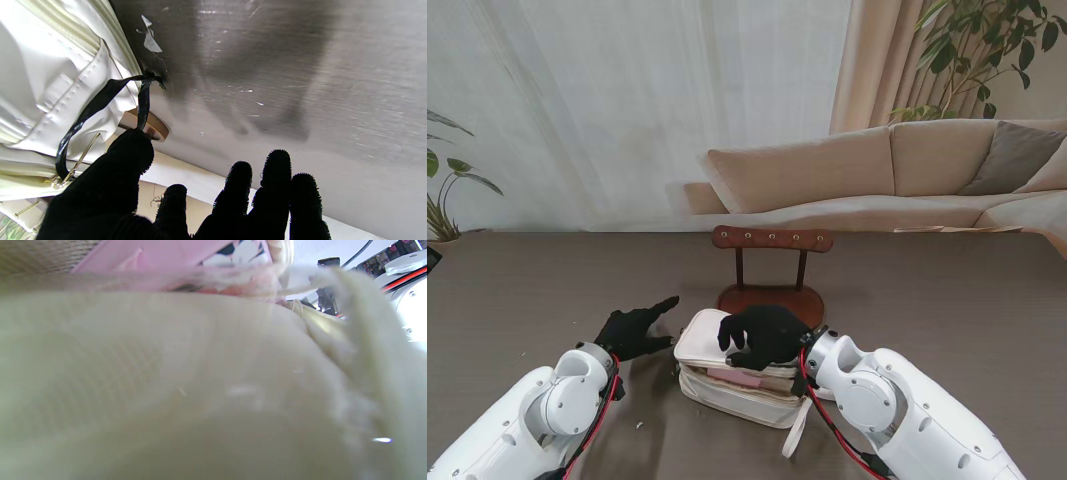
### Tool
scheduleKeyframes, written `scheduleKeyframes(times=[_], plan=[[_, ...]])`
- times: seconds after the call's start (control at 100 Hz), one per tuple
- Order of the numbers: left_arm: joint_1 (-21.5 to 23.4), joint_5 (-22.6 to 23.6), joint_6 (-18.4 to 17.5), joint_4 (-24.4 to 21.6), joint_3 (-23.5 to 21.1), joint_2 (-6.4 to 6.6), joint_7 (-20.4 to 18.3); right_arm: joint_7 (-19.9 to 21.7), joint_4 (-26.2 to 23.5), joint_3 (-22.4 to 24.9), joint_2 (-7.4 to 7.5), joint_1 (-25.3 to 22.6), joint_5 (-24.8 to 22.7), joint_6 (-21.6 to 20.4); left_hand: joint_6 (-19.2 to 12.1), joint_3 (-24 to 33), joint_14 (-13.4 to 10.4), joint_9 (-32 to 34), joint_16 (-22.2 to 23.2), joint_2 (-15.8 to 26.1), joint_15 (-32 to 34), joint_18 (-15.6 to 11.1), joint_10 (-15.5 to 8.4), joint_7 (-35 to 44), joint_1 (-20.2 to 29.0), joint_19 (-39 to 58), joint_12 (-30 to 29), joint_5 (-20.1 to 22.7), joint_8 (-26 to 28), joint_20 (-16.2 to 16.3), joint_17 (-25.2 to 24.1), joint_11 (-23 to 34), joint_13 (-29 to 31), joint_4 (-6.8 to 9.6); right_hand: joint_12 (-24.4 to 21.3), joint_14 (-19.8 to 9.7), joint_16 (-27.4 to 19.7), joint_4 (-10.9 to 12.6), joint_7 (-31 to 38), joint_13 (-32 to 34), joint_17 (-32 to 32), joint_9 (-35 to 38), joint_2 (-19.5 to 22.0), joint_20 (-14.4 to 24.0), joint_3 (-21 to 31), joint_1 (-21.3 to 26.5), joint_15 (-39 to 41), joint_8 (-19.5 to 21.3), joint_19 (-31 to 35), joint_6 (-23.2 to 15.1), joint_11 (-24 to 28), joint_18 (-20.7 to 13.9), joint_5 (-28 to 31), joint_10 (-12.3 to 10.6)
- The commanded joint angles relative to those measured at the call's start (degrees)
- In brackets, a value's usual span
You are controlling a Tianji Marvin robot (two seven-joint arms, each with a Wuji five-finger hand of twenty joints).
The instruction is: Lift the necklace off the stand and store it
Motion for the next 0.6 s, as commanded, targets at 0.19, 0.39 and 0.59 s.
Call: scheduleKeyframes(times=[0.19, 0.39, 0.59], plan=[[-2.6, -4.1, -4.3, 2.5, 1.6, -1.18, -0.8, 1.5, 0.8, 0.0, 0.10, -1.0, 0.1, 0.5, -6.0, 5.8, 0.8, 1.1, 0.1, -2.1, -0.4, -2.2, -1.5, 0.0, 1.7, 0.1, -0.8, 5.7, -1.1, 1.2, -0.8, 0.0, 0.2, 1.12, -0.4, 1.1, -1.6, 1.8, -0.3, 0.1, -8.4, 0.1, -1.4, -0.4, 0.2, -0.8, -2.4, 1.3, -0.5, 0.1, 0.1, -1.0, 0.4, -1.1], [-2.6, -4.0, -5.7, 2.3, 1.6, -0.79, -2.4, 1.6, 0.8, 0.2, 0.08, -1.1, 0.5, 0.7, -5.9, 10.7, 0.4, 2.3, 0.3, -4.5, -0.3, -1.9, -1.8, 1.7, 4.0, 0.0, -0.5, 11.2, 0.4, 0.9, -0.6, 0.9, 0.6, 0.08, -0.4, 1.2, -1.6, 1.8, -0.2, 0.2, -8.4, 0.2, -1.4, -0.4, 0.2, -0.8, -2.4, 1.4, -0.5, 0.2, 0.1, -1.1, 0.6, -1.0], [-2.9, -5.2, -6.3, 3.0, 2.2, -0.75, -3.3, 1.5, 0.9, 0.1, 0.03, -1.1, 0.8, 0.8, -5.2, 10.7, 0.2, 2.5, 0.3, -4.3, -0.3, -2.1, -1.8, 5.2, 5.6, -0.5, 0.2, 13.9, 2.8, 0.5, -0.7, 1.7, 0.6, -0.24, -0.4, 1.1, -1.6, 1.8, -0.3, 0.3, -8.3, 0.3, -1.3, -0.4, 0.2, -0.7, -2.4, 1.4, -0.4, 0.3, 0.1, -1.2, 0.6, -1.0]])
